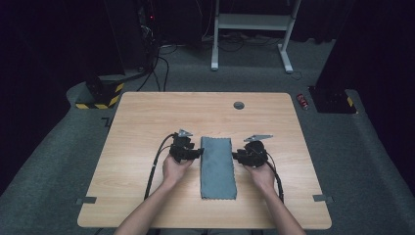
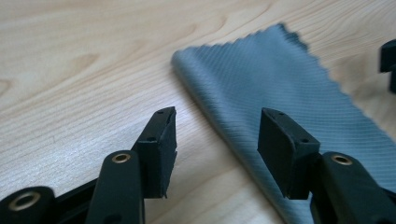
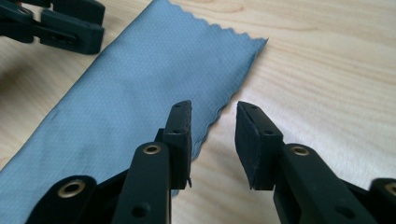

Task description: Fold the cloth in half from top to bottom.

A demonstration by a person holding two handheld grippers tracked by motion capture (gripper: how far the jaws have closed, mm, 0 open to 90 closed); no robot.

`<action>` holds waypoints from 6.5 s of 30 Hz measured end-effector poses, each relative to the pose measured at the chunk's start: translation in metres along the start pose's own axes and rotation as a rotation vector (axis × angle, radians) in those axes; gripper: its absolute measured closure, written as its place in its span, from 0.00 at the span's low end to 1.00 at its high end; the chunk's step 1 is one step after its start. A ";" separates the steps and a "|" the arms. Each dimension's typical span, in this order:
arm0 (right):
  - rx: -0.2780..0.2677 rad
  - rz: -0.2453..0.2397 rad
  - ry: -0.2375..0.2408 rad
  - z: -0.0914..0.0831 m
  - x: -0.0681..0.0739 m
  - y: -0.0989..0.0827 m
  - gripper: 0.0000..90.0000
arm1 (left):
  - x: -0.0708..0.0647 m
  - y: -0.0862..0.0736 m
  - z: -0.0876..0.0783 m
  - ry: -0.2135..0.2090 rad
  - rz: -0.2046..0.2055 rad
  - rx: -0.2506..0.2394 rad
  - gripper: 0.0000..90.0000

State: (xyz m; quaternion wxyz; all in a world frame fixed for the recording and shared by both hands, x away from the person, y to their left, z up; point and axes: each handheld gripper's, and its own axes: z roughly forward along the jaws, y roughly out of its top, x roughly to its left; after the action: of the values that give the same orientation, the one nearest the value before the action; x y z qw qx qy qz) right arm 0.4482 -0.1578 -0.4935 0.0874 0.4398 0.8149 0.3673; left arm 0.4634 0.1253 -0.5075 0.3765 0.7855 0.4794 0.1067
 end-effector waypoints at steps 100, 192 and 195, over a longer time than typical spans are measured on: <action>-0.012 -0.029 -0.104 0.043 -0.011 0.058 0.99 | 0.015 0.043 0.028 -0.088 0.053 -0.014 0.99; -0.069 -0.149 0.020 0.002 0.026 0.001 0.99 | -0.015 -0.008 -0.019 -0.160 0.208 -0.022 0.98; -0.074 -0.155 0.026 0.001 0.028 -0.002 0.99 | -0.016 -0.012 -0.021 -0.167 0.207 -0.029 0.98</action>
State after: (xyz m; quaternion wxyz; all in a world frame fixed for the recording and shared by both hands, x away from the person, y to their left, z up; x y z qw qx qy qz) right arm 0.4306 -0.1362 -0.4908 0.1214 0.3670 0.8334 0.3949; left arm 0.4357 0.1256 -0.4984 0.4136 0.8314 0.3610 0.0861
